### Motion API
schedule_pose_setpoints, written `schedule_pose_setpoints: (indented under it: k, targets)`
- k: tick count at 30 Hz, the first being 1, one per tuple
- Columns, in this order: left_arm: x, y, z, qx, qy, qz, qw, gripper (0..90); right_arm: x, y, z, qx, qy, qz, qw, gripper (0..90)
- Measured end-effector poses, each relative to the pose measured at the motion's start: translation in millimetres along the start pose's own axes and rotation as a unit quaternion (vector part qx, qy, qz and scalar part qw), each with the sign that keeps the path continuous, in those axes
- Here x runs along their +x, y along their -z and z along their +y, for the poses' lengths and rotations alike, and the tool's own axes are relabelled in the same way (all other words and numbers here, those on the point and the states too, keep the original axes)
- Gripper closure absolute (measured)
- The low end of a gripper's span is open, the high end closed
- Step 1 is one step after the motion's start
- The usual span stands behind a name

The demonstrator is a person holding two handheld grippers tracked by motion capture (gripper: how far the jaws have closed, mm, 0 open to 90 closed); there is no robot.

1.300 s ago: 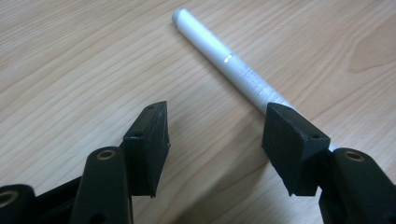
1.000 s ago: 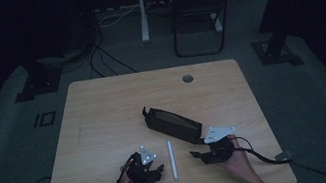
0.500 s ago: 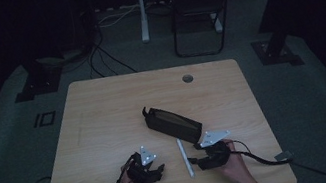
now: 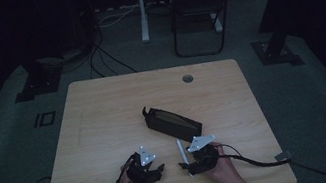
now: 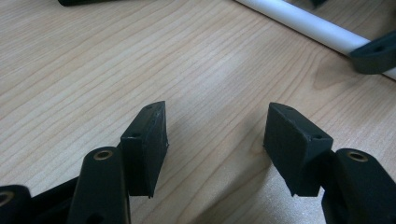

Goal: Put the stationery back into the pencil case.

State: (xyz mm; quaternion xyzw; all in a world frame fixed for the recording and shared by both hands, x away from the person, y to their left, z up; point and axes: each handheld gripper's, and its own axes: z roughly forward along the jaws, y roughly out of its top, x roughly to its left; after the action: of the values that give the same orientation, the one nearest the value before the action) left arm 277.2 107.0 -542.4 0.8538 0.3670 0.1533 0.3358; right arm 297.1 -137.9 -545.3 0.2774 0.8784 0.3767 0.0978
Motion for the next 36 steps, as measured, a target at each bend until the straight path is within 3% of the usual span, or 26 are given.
schedule_pose_setpoints:
  k: [2,8,15,17,25,29,36]
  targets:
    - [0.2,0.0,-0.1,-0.001,-0.001,-0.001,1.0,40.1,-0.1,-0.6,-0.4,0.002,0.002,-0.003,1.0,37.6]
    - [1.0,-0.4,-1.3,-0.007,0.0,-0.001,1.0,40.0,-8.0,7.7,-3.3,0.011,0.001,-0.01,0.9999,61.6]
    - [5.4,-0.1,-1.5,-0.006,0.002,0.002,1.0,39.9,-11.9,13.2,-5.6,0.022,0.006,-0.018,0.9996,69.1]
    - [9.2,0.5,-1.7,-0.004,0.006,0.006,1.0,39.9,-17.1,18.4,-8.5,0.029,0.002,-0.022,0.9993,75.7]
    - [31.3,2.0,-3.5,-0.005,0.035,0.033,0.9988,39.8,-22.6,24.3,-12.5,0.035,-0.002,-0.019,0.9992,77.9]
    - [40.0,2.0,-9.1,-0.024,0.048,0.048,0.9974,38.9,-23.3,25.1,-13.4,0.034,0.0,-0.019,0.9992,78.1]
    - [42.2,0.2,-9.1,-0.029,0.063,0.064,0.9955,36.1,-24.0,26.1,-14.2,0.034,0.002,-0.017,0.9993,78.5]
